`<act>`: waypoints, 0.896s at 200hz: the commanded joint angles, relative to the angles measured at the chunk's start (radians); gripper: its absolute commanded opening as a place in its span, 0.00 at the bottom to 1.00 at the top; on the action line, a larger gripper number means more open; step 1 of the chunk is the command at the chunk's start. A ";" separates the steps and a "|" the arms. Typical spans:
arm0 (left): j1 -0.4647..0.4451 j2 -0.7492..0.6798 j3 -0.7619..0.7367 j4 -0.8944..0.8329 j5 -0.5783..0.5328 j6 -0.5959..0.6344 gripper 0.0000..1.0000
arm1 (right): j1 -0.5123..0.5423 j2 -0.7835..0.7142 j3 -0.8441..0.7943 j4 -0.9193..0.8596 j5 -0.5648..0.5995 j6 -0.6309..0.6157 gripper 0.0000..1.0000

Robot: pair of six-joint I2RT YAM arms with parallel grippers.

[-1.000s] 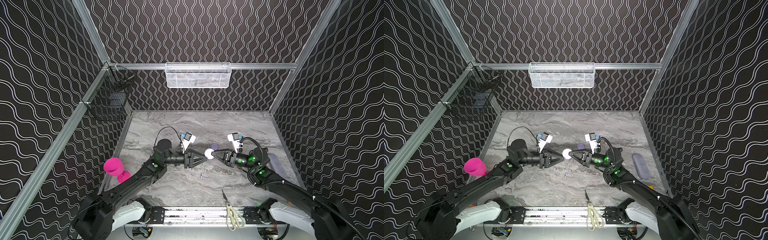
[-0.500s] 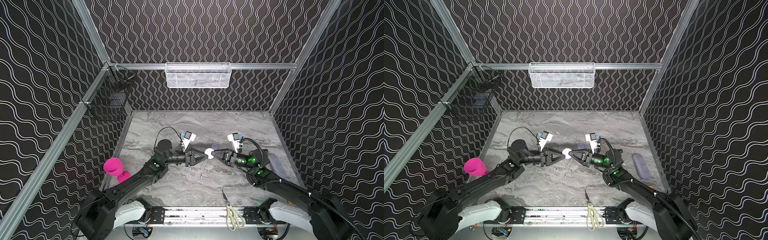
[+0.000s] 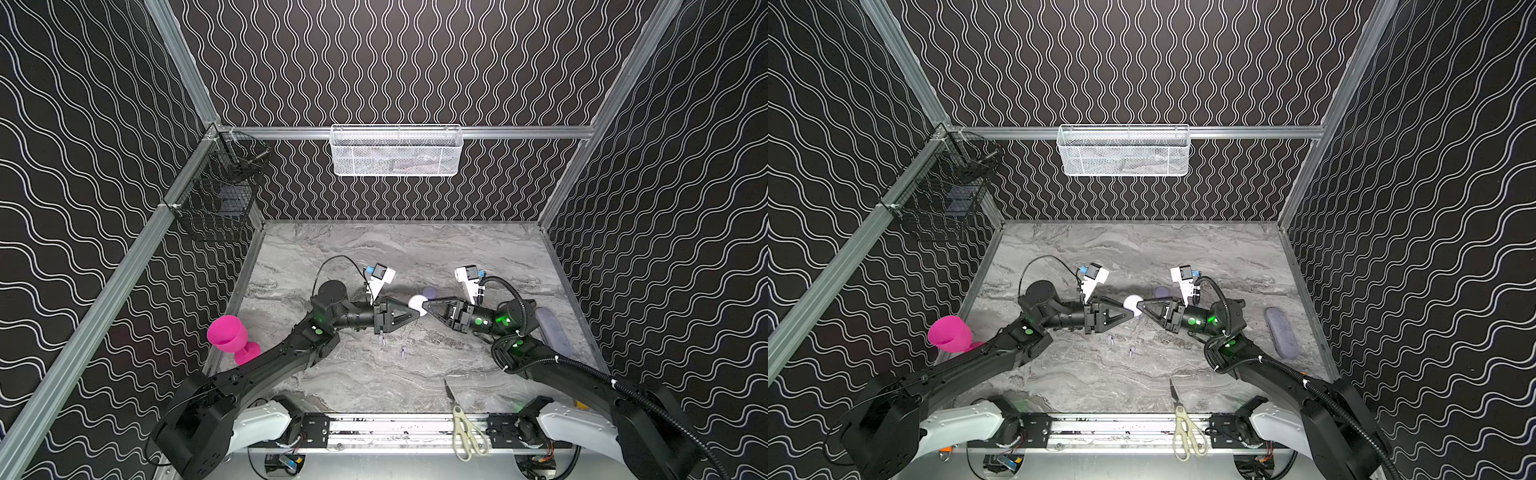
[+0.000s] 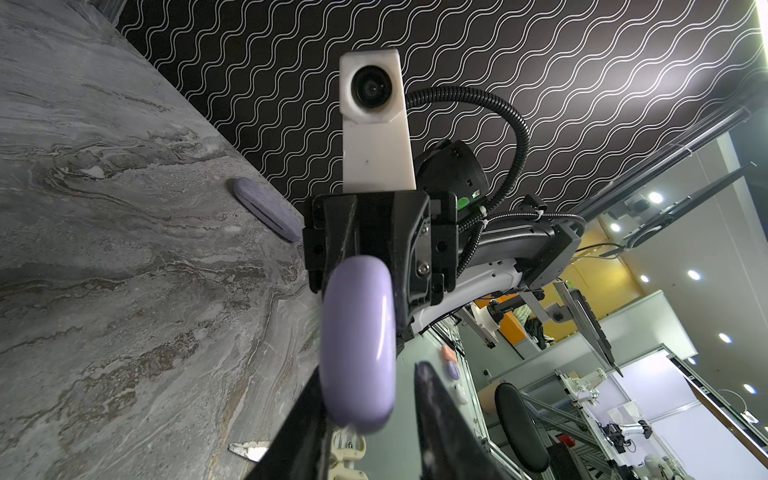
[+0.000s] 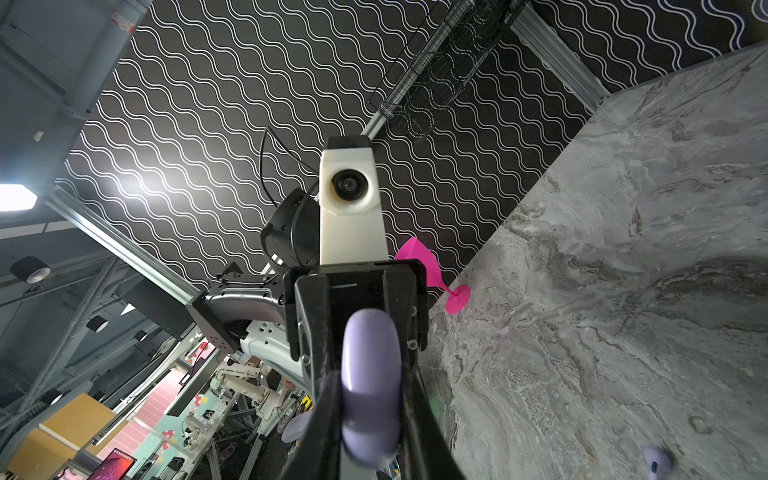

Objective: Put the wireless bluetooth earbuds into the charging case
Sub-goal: 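Hold the lavender case between both grippers above the table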

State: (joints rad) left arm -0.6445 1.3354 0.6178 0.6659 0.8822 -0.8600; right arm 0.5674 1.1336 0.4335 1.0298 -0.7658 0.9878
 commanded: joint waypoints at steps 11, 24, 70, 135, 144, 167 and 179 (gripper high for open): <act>-0.003 0.008 -0.001 0.072 -0.008 -0.017 0.35 | 0.007 0.008 0.001 0.060 -0.004 0.022 0.18; -0.003 0.013 0.000 0.079 -0.006 -0.021 0.35 | 0.009 0.012 0.001 0.066 -0.004 0.025 0.17; -0.003 0.007 0.005 0.074 -0.006 -0.021 0.33 | 0.012 0.012 -0.001 0.067 -0.005 0.025 0.17; -0.003 0.006 -0.001 0.093 -0.008 -0.029 0.25 | 0.015 0.015 -0.001 0.070 -0.013 0.028 0.20; -0.003 0.007 -0.002 0.096 -0.009 -0.029 0.25 | 0.017 0.015 -0.001 0.073 -0.016 0.028 0.22; -0.003 -0.005 0.000 0.069 -0.020 -0.013 0.24 | 0.017 0.027 -0.001 0.095 -0.038 0.041 0.50; -0.003 -0.021 0.006 0.025 -0.028 0.016 0.24 | 0.017 0.027 -0.001 0.090 -0.045 0.042 0.58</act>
State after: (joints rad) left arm -0.6472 1.3350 0.6147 0.7048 0.8719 -0.8864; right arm 0.5823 1.1576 0.4332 1.0691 -0.7849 1.0103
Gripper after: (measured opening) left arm 0.246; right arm 0.554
